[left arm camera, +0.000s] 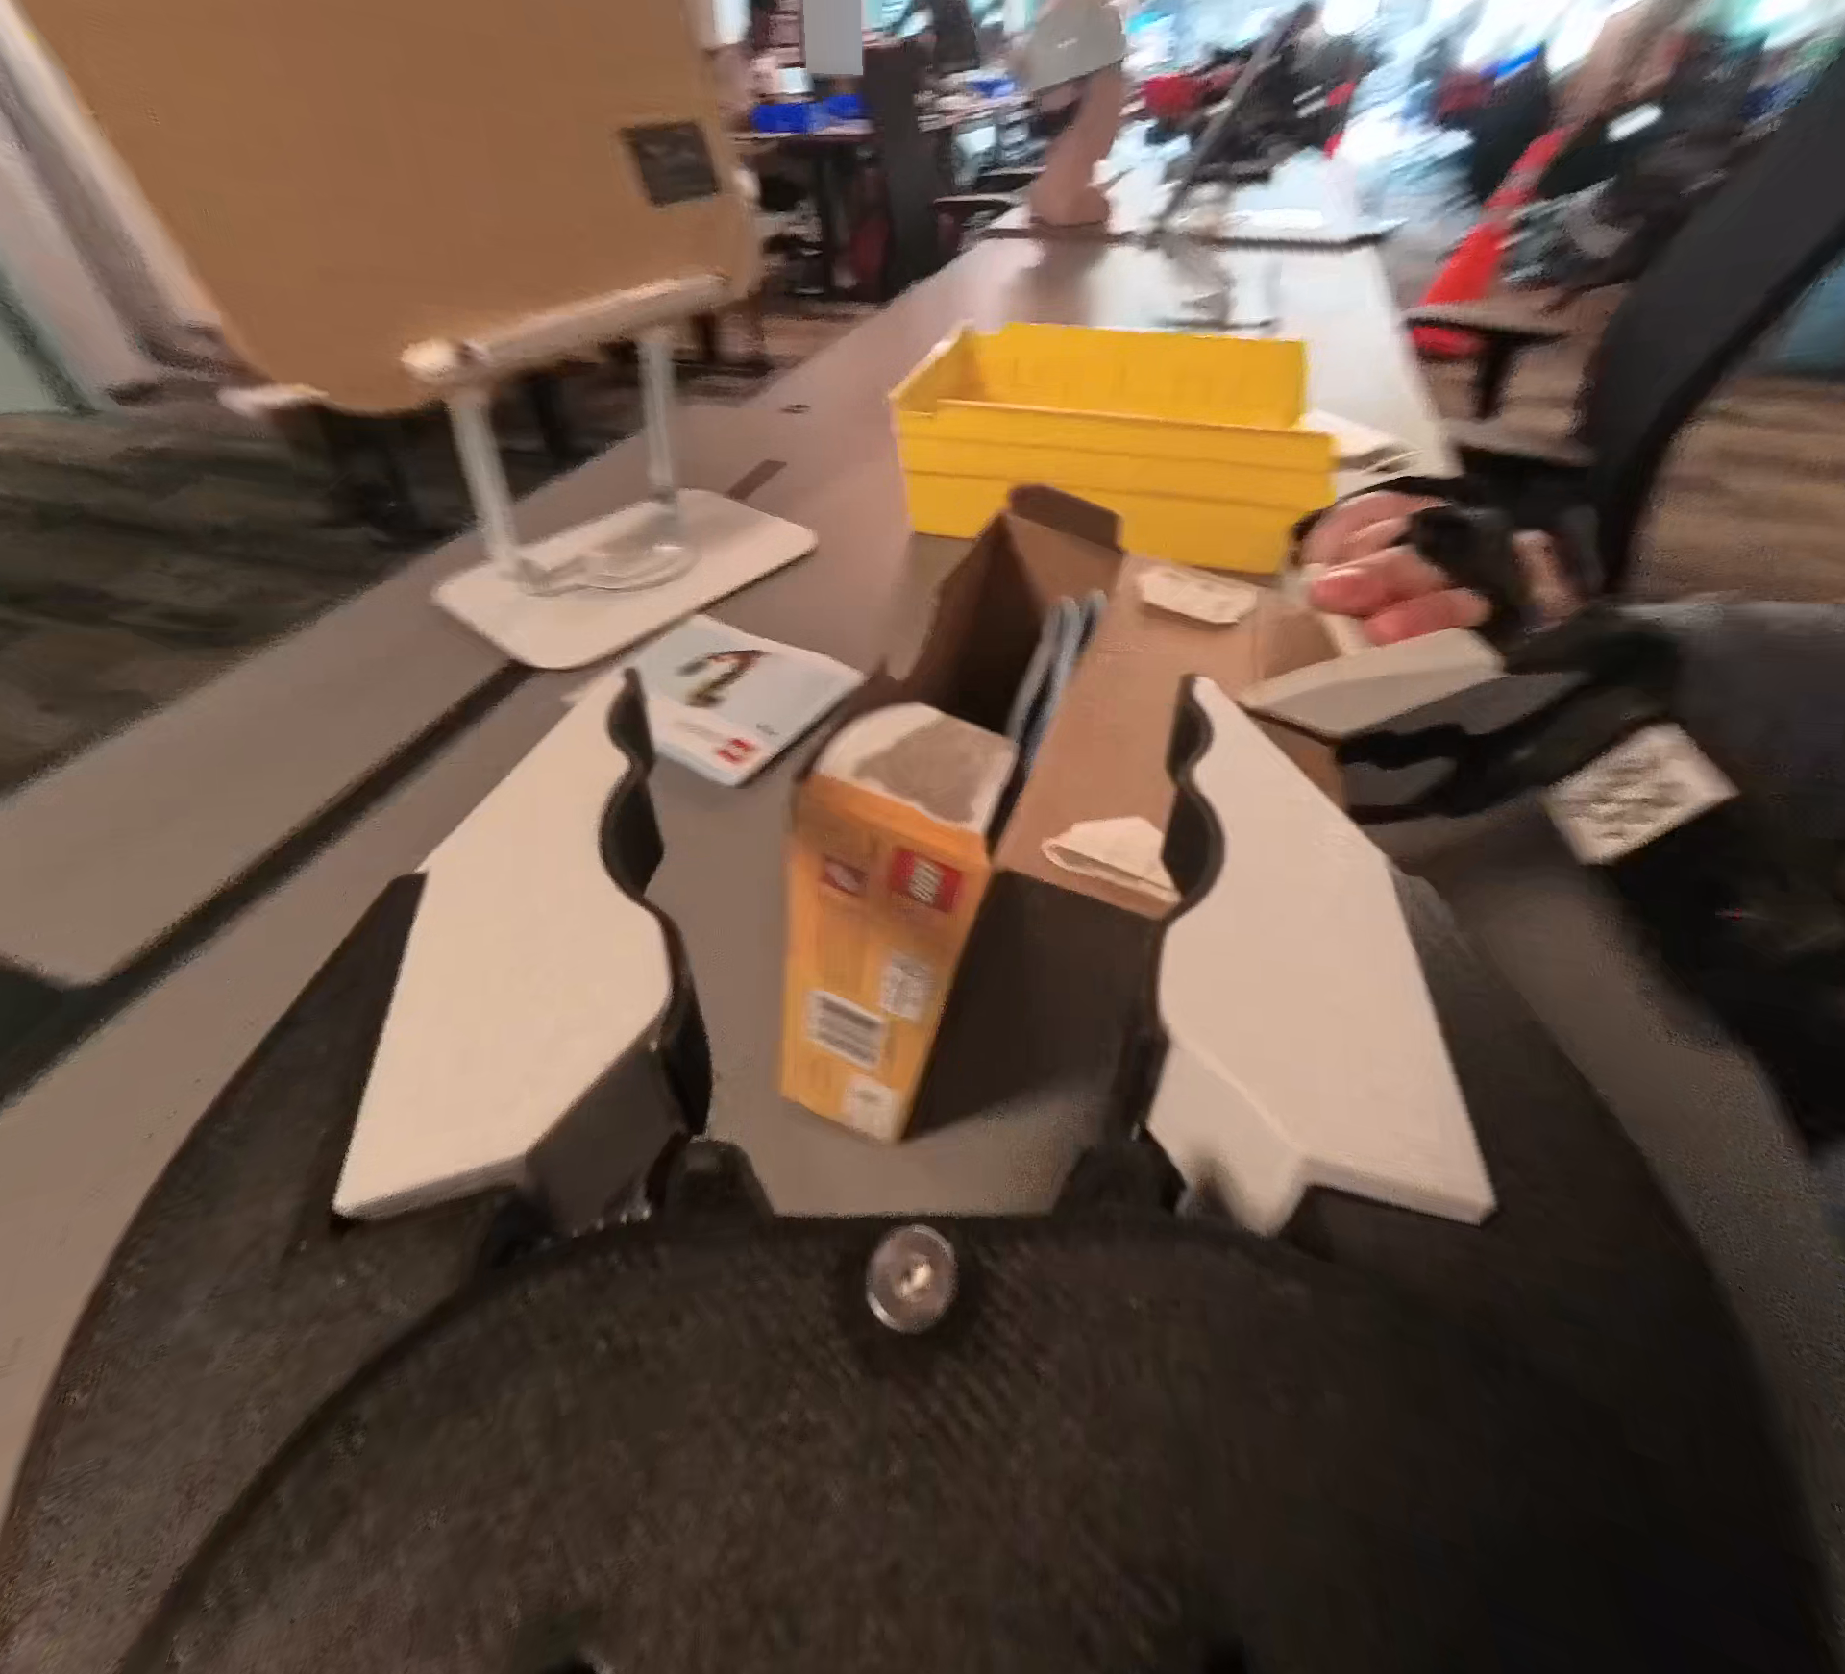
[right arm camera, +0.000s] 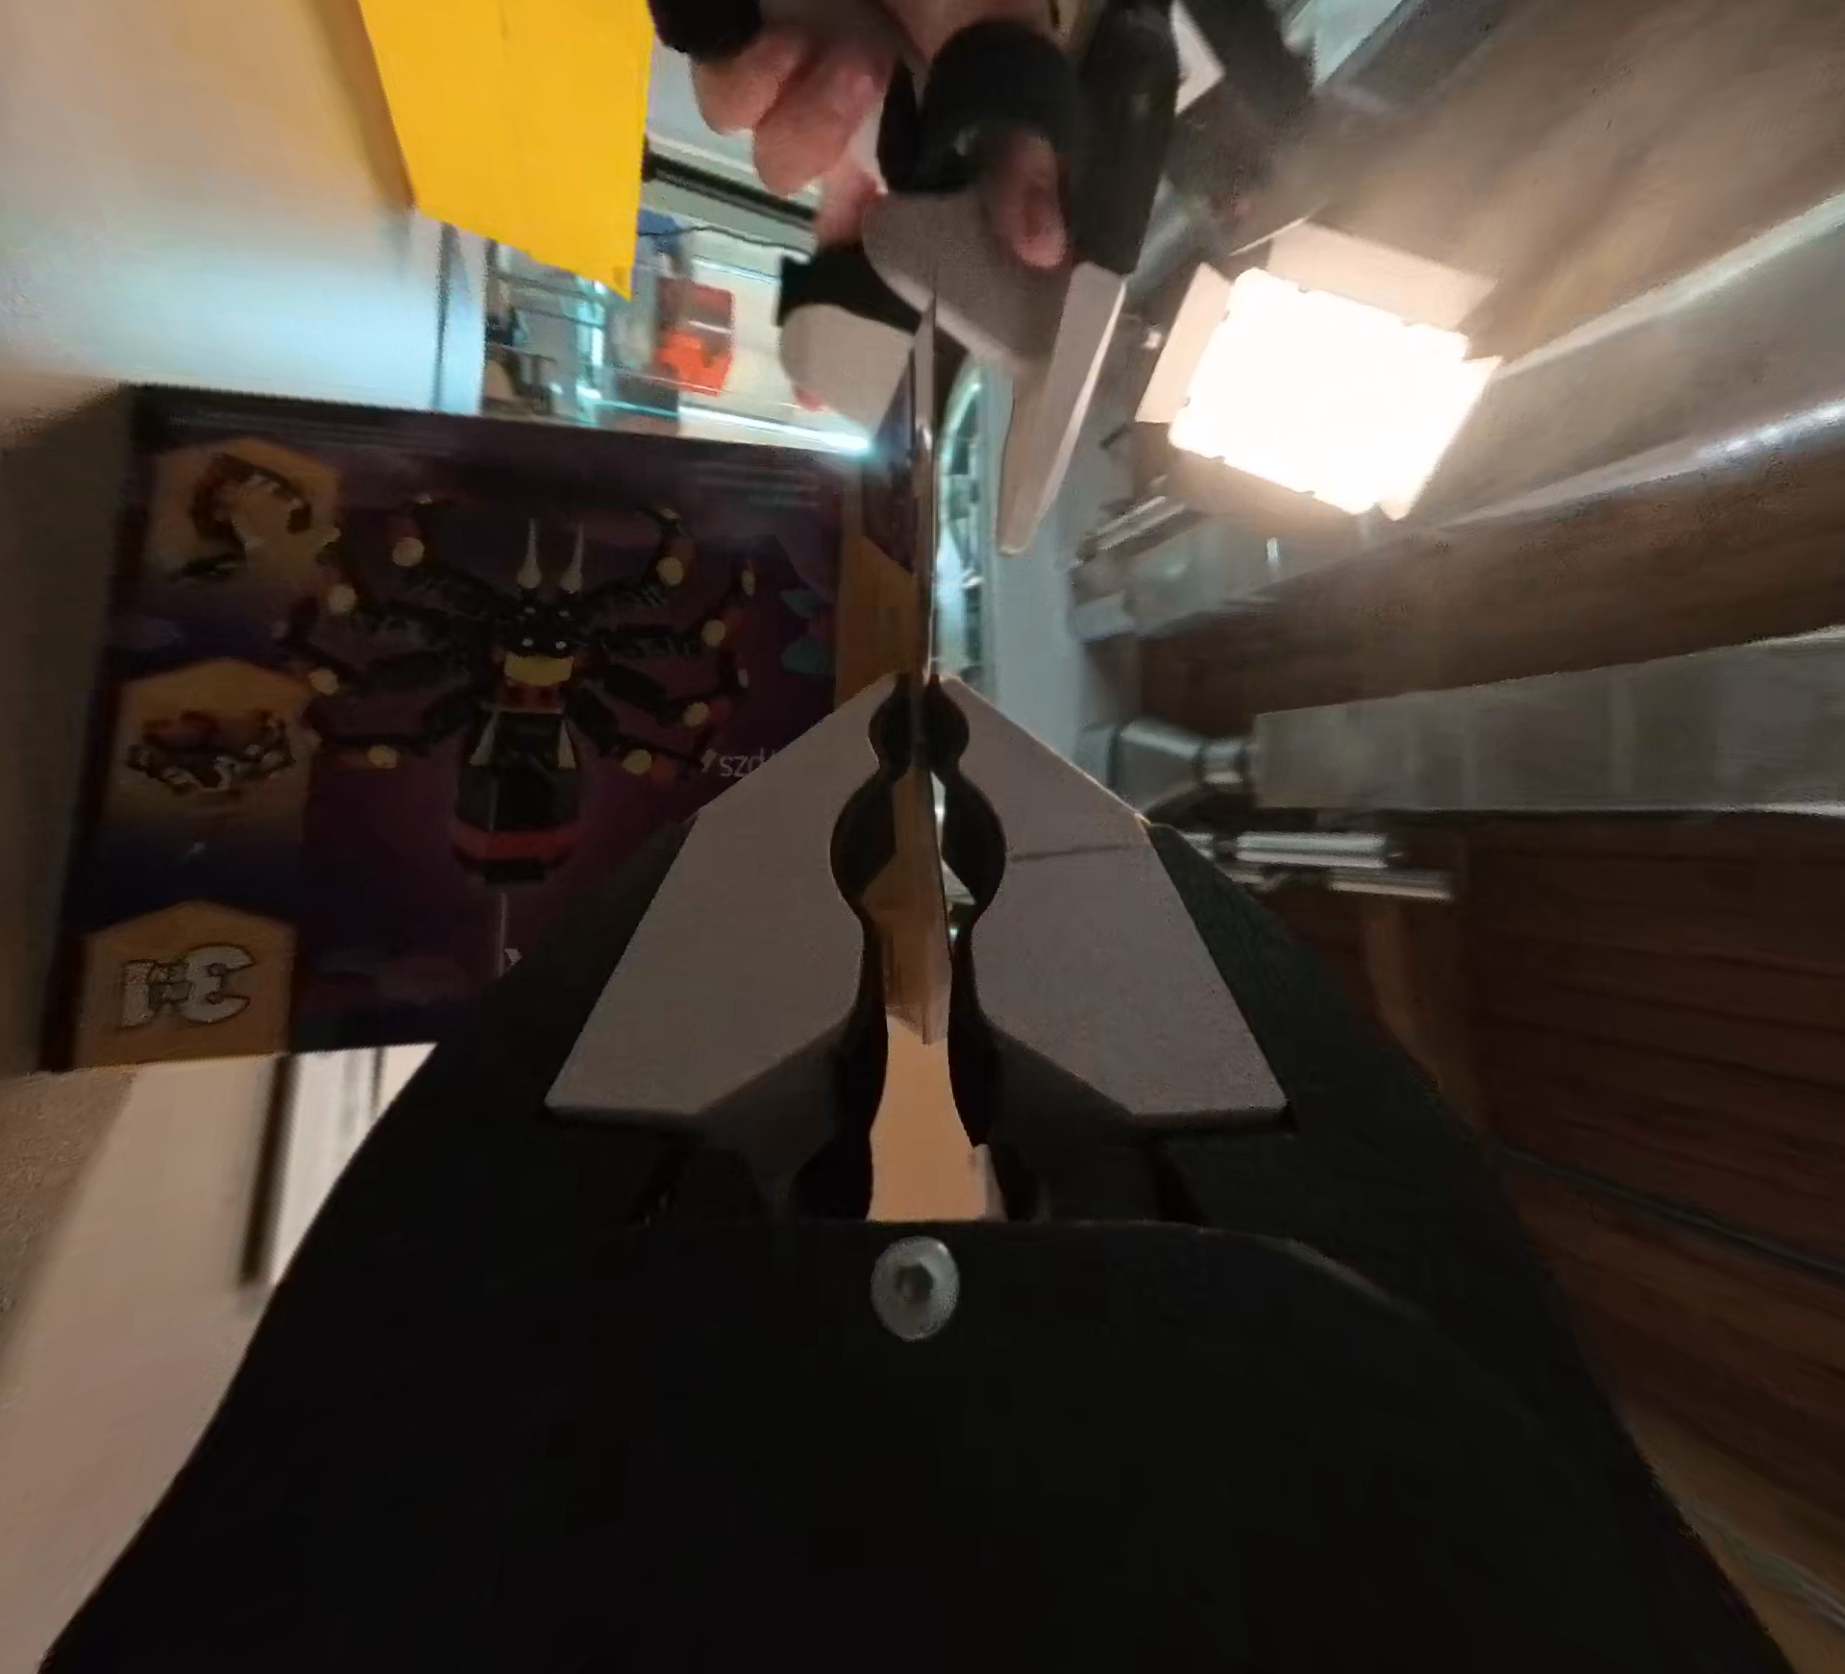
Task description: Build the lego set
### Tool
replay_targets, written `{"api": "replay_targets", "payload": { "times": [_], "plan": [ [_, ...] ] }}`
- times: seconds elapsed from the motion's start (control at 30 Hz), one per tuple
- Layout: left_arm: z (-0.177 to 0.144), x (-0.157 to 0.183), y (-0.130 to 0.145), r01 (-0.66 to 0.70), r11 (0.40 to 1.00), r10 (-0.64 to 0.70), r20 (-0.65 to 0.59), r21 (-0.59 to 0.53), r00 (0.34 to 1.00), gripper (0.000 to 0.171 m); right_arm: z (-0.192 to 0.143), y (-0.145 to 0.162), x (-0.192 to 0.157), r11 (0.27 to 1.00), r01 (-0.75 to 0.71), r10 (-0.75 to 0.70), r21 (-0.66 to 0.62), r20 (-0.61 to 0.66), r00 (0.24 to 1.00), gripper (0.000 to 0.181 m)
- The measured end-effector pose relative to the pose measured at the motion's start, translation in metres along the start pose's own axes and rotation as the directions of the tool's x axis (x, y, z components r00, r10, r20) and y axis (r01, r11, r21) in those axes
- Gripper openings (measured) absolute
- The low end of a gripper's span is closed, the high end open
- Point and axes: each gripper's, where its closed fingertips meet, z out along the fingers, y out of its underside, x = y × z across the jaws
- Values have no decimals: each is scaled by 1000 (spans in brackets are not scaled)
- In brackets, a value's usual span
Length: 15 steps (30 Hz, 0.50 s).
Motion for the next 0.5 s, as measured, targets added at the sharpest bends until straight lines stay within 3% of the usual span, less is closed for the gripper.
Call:
{"api": "replay_targets", "payload": {
  "times": [0.13, 0.23, 0.5],
  "plan": [
    [11, 3, 22, 299, 954, -293, -217, -5, 931, 118, 3, -1, -9, 998, 67, -67, 7, -35, 997, 0],
    [23, 5, 55, 241, 962, -263, -206, -125, 942, 118, 3, 1, -17, 999, 46, -46, -4, -23, 999, 0],
    [24, 1, 56, 175, 979, -194, -211, -106, 958, 103, 3, 5, -23, 998, -57, 57, 14, 27, 998, 0]
  ]
}}
